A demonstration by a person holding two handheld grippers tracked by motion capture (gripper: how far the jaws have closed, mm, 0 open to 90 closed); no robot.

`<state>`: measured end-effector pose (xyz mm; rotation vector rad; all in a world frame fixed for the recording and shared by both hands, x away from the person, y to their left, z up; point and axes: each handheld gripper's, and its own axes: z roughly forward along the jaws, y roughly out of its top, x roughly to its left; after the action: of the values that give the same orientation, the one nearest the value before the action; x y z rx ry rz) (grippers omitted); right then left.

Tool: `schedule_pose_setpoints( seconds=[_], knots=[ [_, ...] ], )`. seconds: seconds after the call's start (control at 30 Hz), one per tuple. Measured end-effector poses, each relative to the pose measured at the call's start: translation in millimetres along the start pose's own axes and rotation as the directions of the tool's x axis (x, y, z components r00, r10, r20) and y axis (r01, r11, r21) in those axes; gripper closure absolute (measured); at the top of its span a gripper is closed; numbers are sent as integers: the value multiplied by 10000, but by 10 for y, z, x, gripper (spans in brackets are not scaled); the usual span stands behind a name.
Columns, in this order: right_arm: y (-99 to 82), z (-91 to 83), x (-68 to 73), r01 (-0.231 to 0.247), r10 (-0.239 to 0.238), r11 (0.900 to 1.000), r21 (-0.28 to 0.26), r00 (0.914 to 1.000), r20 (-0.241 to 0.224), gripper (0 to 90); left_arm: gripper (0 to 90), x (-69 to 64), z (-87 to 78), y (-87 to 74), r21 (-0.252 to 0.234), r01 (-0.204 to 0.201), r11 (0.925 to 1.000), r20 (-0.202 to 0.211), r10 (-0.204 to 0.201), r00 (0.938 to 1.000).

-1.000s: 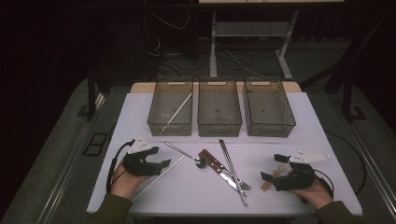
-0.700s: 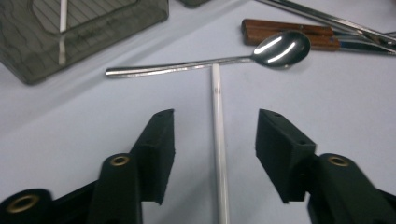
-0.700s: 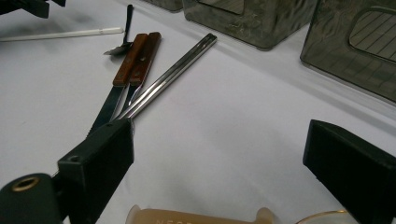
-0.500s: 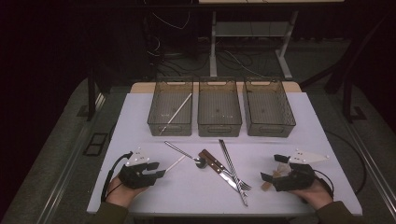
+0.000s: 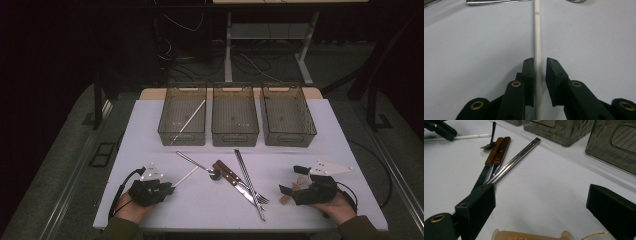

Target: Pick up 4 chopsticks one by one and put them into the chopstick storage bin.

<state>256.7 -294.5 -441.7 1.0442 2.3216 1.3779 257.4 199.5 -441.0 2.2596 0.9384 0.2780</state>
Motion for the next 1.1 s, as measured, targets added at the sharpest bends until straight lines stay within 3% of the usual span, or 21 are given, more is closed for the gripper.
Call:
schedule_pose_setpoints(
  seconds=[0.1,0.27,0.47,0.6,1.1],
  knots=[
    [1,-2,3,15,-15,10000,7,10000,-12,88,784,-22,4,6,79,-252,9997,-117,253,9996],
    [0,1,2,13,-13,10000,6,10000,-7,87,832,-32,9,14,149,-317,9994,-89,318,9995],
    [1,-1,3,8,-8,10000,1,10000,0,88,841,-5,9,13,104,-74,9999,105,73,9999],
    [1,-1,2,4,-4,10000,-1,10000,-2,87,843,-13,5,26,228,-366,9991,33,366,9993],
    [1,-1,-3,-19,19,10000,0,10000,-9,87,843,9,-15,72,-51,-252,9997,279,254,9993]
  ],
)
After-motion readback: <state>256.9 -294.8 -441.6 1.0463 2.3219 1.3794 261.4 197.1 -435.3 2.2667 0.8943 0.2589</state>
